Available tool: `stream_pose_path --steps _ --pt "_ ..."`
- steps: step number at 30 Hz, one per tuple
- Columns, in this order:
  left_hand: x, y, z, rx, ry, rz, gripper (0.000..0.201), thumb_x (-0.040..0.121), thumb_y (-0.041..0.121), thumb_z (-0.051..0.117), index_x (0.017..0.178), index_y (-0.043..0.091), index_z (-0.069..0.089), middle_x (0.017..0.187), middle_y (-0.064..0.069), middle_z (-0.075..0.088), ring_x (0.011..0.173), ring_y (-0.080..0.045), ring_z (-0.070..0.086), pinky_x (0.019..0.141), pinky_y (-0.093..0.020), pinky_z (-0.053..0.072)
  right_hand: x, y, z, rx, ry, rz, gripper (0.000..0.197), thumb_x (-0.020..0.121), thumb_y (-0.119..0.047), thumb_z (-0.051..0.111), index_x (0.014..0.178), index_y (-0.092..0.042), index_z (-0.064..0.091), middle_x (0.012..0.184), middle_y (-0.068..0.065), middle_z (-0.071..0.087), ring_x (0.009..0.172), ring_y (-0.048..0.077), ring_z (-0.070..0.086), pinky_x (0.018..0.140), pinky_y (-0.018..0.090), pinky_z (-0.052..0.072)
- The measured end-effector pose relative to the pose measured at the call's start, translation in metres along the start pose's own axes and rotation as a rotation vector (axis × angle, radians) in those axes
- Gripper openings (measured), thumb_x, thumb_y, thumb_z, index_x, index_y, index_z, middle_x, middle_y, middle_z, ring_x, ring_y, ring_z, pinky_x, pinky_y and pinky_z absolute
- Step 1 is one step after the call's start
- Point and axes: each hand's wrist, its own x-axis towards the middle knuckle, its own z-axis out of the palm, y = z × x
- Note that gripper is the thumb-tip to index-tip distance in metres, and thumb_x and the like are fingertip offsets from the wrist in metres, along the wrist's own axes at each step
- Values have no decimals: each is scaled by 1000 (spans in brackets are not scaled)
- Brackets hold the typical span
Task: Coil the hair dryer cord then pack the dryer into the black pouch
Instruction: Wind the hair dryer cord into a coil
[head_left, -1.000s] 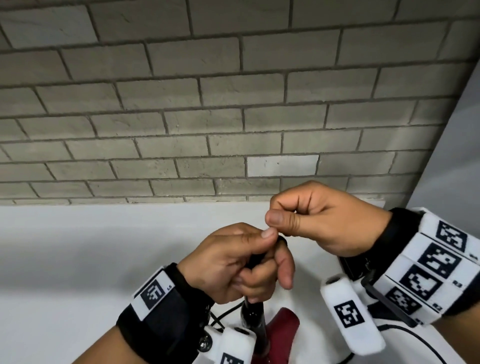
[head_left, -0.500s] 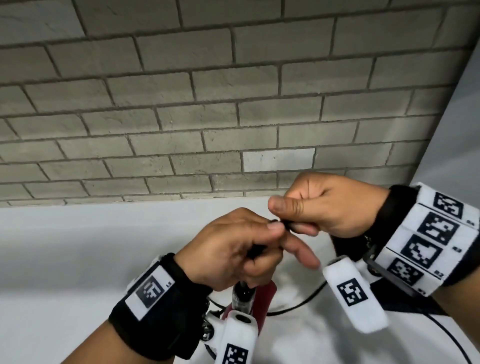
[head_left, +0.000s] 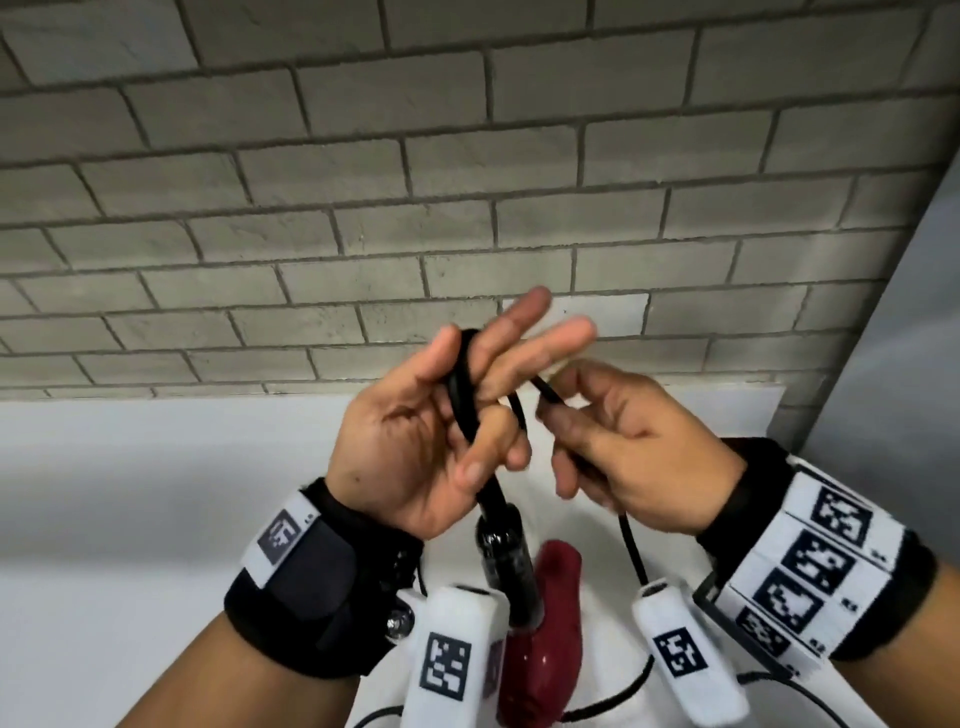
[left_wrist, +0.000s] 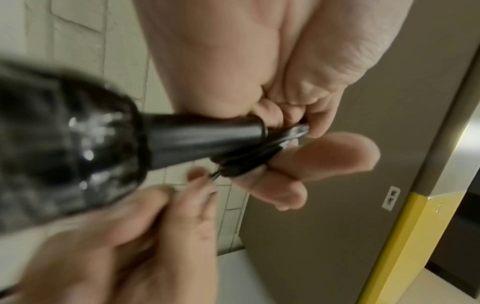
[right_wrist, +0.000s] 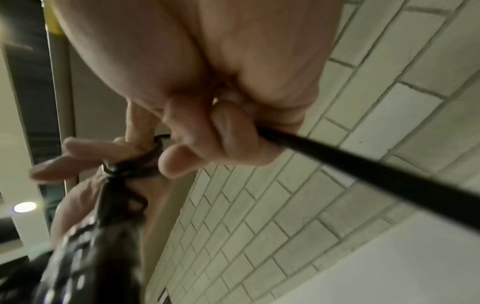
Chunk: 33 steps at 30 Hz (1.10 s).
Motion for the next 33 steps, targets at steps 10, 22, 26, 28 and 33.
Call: stream_pose_path --steps 10,22,26,28,33 --pt "19 8 -14 262 502 214 49 103 35 31 145 12 39 140 -10 57 113 -30 66 95 -36 53 -20 7 20 -641 -149 8 20 99 -37 40 106 -28 57 70 -10 64 66 9 62 67 32 53" --pt "15 -27 -10 863 446 -39 41 101 34 40 80 19 73 44 3 39 42 -13 34 48 -24 26 -8 -56 -15 -769 -45 -76 26 89 -35 62 67 -20 65 53 1 60 46 10 48 51 29 44" --pt "17 -19 -15 945 569 76 47 101 37 40 92 1 67 52 -17 57 44 -25 49 54 -25 41 -12 -60 -11 -927 -28 -23 39 94 -38 54 63 -15 62 46 -1 55 46 13 51 49 26 41" --pt "16 -18 -17 1098 581 146 53 99 41 39 64 10 62 59 -19 63 56 -31 62 61 -27 47 -13 -50 -9 -619 -145 159 39 96 -36 52 68 -13 67 38 -6 46 35 10 39 42 23 34" --pt "15 -27 -18 1398 451 131 43 100 41 38 62 23 46 65 5 65 102 -14 66 94 -41 48 -17 -36 -13 -64 -421 486 39 100 -31 44 78 -4 59 38 2 36 27 12 27 37 15 27"
